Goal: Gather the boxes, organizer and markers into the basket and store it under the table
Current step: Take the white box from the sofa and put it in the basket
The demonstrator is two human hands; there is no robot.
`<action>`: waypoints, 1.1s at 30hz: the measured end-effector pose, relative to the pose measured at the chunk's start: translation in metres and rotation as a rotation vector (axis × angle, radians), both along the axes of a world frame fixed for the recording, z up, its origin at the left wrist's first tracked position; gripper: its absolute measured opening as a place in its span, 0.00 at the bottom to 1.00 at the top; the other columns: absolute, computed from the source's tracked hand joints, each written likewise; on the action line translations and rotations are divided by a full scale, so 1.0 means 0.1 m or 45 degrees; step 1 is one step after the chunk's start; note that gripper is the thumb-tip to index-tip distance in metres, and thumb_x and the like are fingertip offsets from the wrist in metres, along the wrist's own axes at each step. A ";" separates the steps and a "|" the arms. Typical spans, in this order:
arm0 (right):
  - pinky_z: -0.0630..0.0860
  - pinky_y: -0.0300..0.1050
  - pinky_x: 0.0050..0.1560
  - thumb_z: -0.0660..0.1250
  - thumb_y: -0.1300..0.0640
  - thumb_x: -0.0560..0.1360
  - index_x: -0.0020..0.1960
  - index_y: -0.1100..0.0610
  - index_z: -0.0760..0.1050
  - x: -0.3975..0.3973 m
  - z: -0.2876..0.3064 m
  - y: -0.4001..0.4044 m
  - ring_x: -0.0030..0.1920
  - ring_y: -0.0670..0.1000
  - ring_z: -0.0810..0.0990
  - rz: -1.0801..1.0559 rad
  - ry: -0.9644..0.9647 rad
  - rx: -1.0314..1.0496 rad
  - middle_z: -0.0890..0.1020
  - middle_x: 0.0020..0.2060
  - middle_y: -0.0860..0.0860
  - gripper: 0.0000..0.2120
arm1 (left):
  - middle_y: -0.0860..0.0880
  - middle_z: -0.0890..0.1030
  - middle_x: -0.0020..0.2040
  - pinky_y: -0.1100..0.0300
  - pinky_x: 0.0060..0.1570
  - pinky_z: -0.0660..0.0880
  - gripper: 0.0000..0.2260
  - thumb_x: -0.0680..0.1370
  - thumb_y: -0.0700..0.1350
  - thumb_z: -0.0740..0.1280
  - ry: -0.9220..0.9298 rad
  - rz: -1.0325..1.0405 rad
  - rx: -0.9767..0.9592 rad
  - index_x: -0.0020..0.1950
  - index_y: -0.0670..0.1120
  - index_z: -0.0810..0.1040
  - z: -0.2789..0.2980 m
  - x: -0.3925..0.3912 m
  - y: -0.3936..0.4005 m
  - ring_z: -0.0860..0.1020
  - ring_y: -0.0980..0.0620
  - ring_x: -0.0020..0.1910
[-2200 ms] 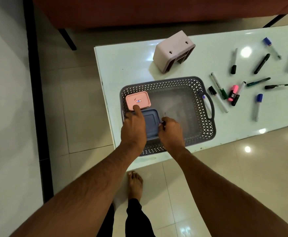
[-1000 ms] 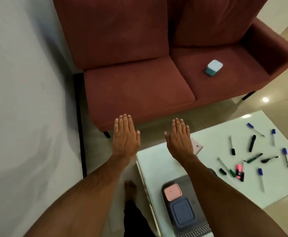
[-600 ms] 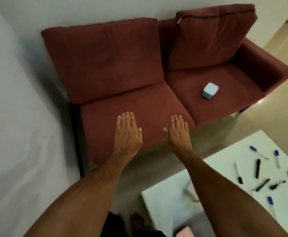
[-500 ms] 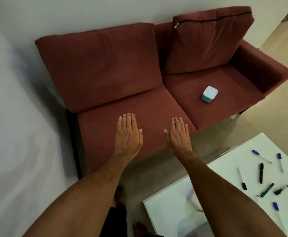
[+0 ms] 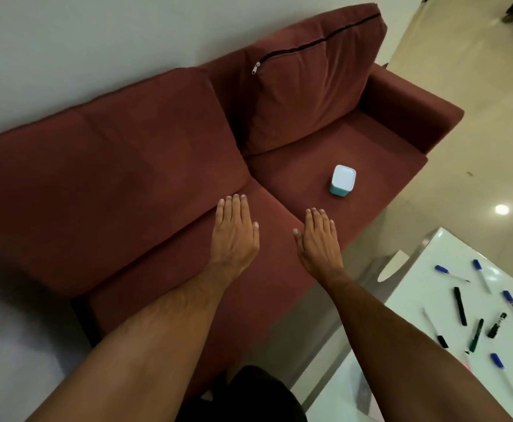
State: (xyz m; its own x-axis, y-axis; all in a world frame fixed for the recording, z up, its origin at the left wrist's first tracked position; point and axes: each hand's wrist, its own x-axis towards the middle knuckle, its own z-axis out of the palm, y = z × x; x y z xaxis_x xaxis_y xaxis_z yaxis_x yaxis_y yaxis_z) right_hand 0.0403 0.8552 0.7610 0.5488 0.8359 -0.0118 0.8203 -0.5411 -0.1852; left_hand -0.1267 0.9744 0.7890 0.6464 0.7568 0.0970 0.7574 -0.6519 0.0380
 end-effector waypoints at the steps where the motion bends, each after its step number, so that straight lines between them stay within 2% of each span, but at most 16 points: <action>1: 0.62 0.62 0.78 0.53 0.46 0.86 0.79 0.64 0.61 0.09 0.01 0.08 0.80 0.61 0.61 -0.023 -0.002 0.005 0.67 0.77 0.61 0.28 | 0.36 0.66 0.79 0.44 0.82 0.55 0.29 0.85 0.51 0.54 0.003 -0.030 0.001 0.81 0.35 0.60 -0.01 0.12 0.10 0.64 0.40 0.80; 9: 0.61 0.62 0.79 0.53 0.47 0.86 0.79 0.64 0.60 1.00 -0.03 0.56 0.79 0.61 0.61 -0.146 -0.003 -0.010 0.66 0.77 0.62 0.29 | 0.36 0.67 0.78 0.43 0.82 0.56 0.29 0.84 0.51 0.54 -0.013 -0.183 -0.023 0.80 0.35 0.60 -0.11 1.18 0.68 0.64 0.40 0.80; 14: 0.64 0.63 0.77 0.54 0.47 0.85 0.78 0.66 0.61 1.88 -0.28 0.84 0.78 0.63 0.64 -0.149 0.019 -0.042 0.67 0.76 0.63 0.29 | 0.37 0.67 0.79 0.44 0.81 0.57 0.29 0.84 0.51 0.55 -0.003 -0.160 -0.084 0.81 0.35 0.60 -0.36 2.05 0.96 0.64 0.40 0.80; 24: 0.62 0.61 0.77 0.56 0.48 0.85 0.79 0.64 0.59 3.80 -1.14 1.53 0.79 0.62 0.62 -0.116 0.202 -0.162 0.66 0.76 0.62 0.29 | 0.38 0.70 0.77 0.44 0.81 0.58 0.28 0.83 0.50 0.57 0.105 -0.082 -0.273 0.79 0.36 0.64 -1.19 3.97 1.21 0.67 0.41 0.78; 29: 0.66 0.61 0.76 0.59 0.51 0.84 0.78 0.65 0.61 4.53 -1.58 1.86 0.78 0.62 0.64 -0.100 0.245 -0.208 0.68 0.76 0.62 0.28 | 0.39 0.71 0.77 0.45 0.81 0.59 0.28 0.83 0.51 0.58 0.156 -0.008 -0.351 0.79 0.37 0.65 -1.63 4.63 1.38 0.68 0.42 0.77; 33: 0.66 0.61 0.75 0.61 0.53 0.83 0.78 0.64 0.61 4.96 -1.98 2.03 0.77 0.62 0.65 -0.054 0.328 -0.292 0.68 0.75 0.62 0.27 | 0.41 0.70 0.77 0.47 0.80 0.62 0.27 0.84 0.52 0.58 0.141 0.188 -0.523 0.80 0.38 0.64 -2.00 4.94 1.35 0.69 0.43 0.77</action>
State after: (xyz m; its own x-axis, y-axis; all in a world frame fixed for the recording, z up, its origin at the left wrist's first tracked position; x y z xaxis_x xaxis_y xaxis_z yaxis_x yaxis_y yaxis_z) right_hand 0.5361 1.0586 0.5629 0.5373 0.7720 -0.3395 0.7385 -0.6251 -0.2527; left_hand 0.3669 1.1095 0.5885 0.5181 0.8030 -0.2945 0.8553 -0.4843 0.1842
